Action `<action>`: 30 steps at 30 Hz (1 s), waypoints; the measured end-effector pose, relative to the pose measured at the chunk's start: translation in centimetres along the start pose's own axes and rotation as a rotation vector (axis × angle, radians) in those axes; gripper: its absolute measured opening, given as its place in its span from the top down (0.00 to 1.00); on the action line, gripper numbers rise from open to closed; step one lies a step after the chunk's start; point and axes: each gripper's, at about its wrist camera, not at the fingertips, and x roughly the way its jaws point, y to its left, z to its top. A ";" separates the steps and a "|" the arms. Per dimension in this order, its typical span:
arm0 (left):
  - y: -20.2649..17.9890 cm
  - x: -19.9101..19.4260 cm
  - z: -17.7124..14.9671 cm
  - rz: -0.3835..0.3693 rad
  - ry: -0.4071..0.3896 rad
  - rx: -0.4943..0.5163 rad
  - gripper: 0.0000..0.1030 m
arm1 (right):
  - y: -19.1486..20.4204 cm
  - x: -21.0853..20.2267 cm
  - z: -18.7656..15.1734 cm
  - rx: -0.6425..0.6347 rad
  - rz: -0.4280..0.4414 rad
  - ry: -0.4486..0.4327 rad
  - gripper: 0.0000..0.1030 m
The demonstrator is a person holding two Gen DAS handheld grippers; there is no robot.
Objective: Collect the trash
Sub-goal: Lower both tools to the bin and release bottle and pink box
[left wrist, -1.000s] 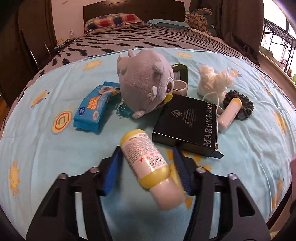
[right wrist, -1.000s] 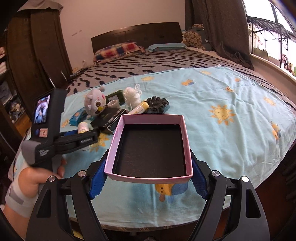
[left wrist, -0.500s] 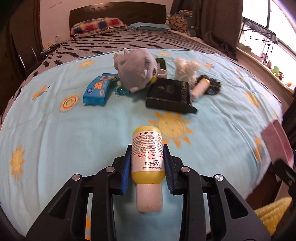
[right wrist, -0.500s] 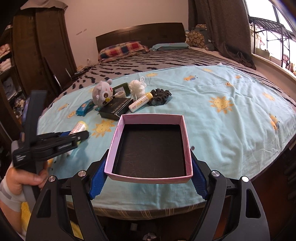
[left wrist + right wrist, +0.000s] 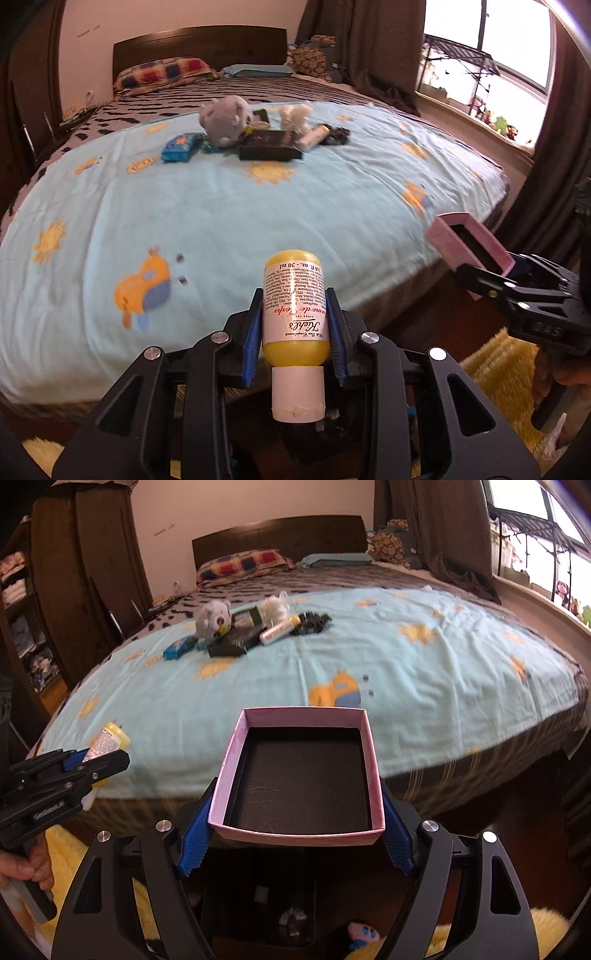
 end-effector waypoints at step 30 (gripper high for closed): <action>-0.2 12.4 -12.2 -0.054 0.386 -0.071 0.71 | 1.6 12.0 -9.6 0.044 0.027 0.357 0.23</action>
